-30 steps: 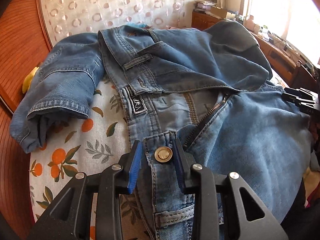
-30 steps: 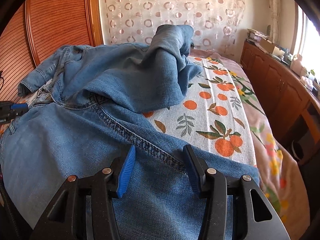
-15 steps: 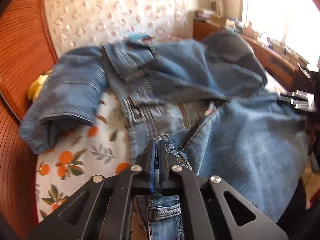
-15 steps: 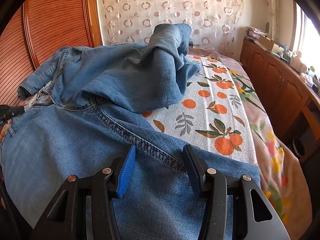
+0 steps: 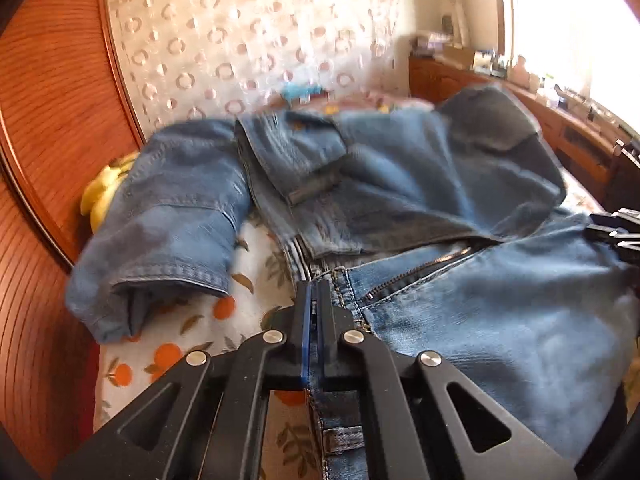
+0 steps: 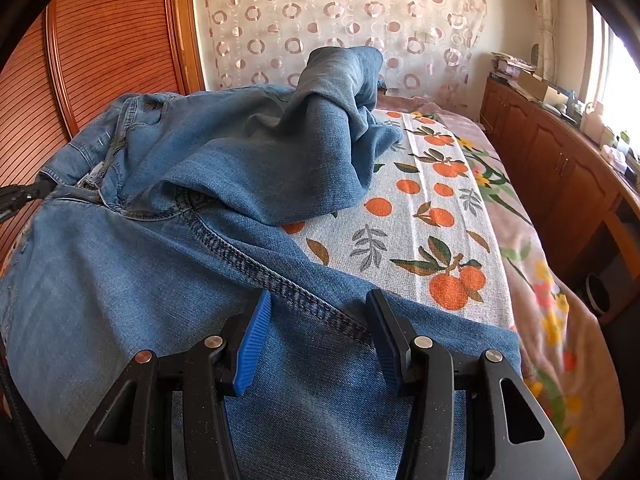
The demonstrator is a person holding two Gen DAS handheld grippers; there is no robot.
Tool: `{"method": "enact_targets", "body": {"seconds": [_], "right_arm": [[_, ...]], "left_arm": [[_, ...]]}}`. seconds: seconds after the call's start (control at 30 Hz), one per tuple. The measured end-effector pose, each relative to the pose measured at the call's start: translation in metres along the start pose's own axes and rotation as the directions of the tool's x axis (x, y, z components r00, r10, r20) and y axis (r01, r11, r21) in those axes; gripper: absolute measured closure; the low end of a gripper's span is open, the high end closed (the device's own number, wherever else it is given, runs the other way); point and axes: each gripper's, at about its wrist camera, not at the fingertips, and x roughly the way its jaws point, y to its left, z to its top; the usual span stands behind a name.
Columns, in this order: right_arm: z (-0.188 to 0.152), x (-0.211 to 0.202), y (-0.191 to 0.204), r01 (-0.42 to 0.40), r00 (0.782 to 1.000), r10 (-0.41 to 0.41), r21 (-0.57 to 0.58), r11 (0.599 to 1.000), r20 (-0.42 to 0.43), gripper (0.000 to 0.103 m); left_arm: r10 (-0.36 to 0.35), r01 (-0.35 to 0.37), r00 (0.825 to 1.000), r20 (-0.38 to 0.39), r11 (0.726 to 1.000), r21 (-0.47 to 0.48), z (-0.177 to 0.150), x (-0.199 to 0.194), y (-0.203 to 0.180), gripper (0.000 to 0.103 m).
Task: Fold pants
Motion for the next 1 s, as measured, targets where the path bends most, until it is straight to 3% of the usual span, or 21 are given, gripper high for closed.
{"method": "enact_targets", "body": {"seconds": [0.13,0.27,0.4,0.47,0.63,0.83,1.0], "right_arm": [[-0.001,-0.001,-0.001,0.002,1.0,-0.002,0.001,1.0,0.003,0.052],[-0.002,-0.002,-0.002,0.0,1.0,0.0,0.006,1.0,0.003,0.052],[-0.001,-0.003,-0.003,-0.004,1.0,0.004,0.01,1.0,0.0,0.052],[0.001,-0.005,-0.004,0.01,1.0,-0.01,0.013,1.0,-0.006,0.052],[0.015,-0.011,-0.01,0.01,1.0,-0.01,0.014,1.0,0.001,0.052],[0.048,-0.01,-0.025,0.011,1.0,-0.012,0.019,1.0,0.019,0.052],[0.085,0.017,-0.045,0.036,0.999,-0.036,0.058,0.998,0.005,0.052]], "left_arm": [[0.003,-0.003,1.0,-0.025,1.0,-0.018,-0.004,0.011,-0.001,0.099],[-0.02,0.021,1.0,0.013,0.997,-0.07,0.004,-0.001,0.005,0.088],[-0.088,0.096,0.994,0.07,0.99,-0.108,0.015,-0.007,0.004,0.054],[-0.13,0.139,0.988,0.082,0.984,-0.113,0.02,-0.004,-0.001,0.052],[-0.163,0.168,0.984,0.074,0.983,-0.068,0.019,0.007,-0.022,0.052],[-0.161,0.163,0.986,0.036,0.985,-0.049,0.018,0.018,-0.029,0.052],[-0.156,0.16,0.986,0.058,0.985,-0.07,0.015,0.014,-0.024,0.052]]}}
